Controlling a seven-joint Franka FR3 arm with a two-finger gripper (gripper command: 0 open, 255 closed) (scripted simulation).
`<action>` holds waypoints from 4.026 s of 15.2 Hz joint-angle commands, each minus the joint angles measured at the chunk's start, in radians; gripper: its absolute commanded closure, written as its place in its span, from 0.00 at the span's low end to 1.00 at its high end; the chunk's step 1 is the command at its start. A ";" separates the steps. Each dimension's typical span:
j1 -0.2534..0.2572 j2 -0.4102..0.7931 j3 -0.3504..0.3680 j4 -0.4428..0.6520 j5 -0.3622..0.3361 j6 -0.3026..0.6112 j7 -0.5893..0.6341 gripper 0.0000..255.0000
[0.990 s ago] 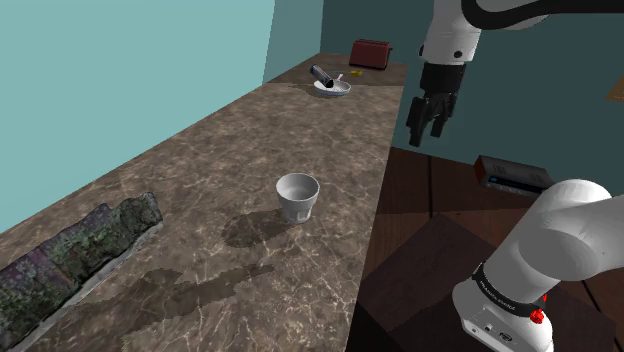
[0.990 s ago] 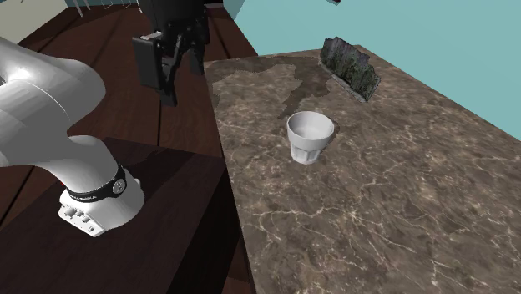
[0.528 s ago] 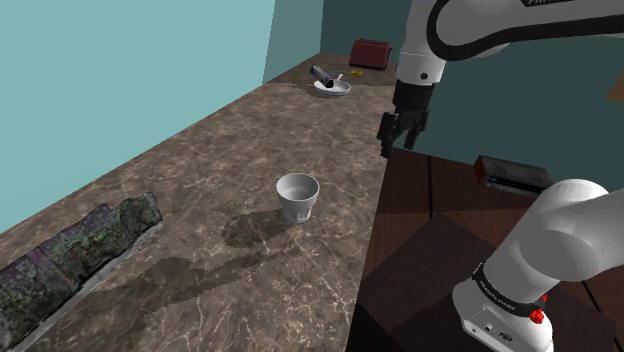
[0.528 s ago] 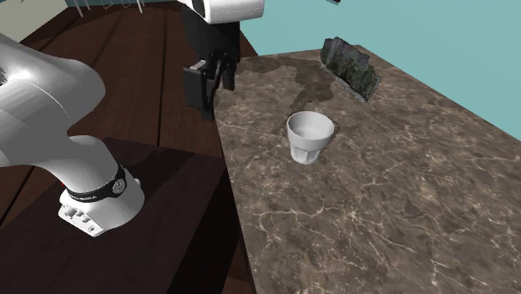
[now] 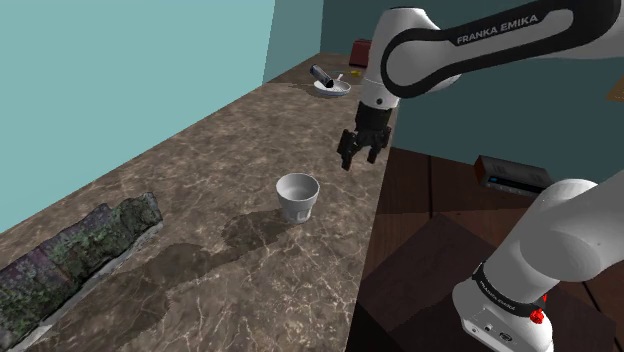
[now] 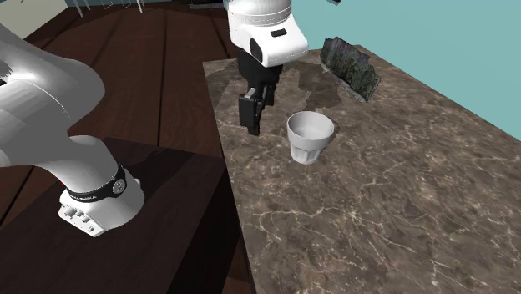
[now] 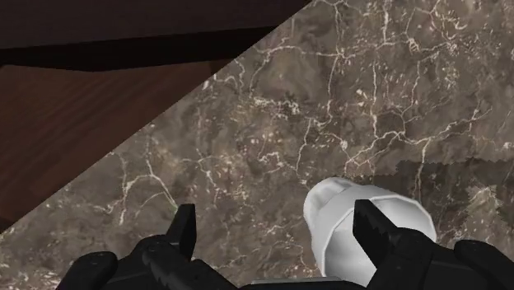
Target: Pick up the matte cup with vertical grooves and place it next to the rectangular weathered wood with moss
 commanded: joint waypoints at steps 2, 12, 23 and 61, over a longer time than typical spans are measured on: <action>0.002 0.107 0.031 0.020 0.013 0.128 0.033 0.00; 0.006 0.380 0.088 0.109 -0.010 0.393 0.126 0.00; 0.009 0.433 0.094 0.099 -0.019 0.457 0.133 0.00; 0.000 0.248 0.072 0.293 -0.021 0.081 0.162 1.00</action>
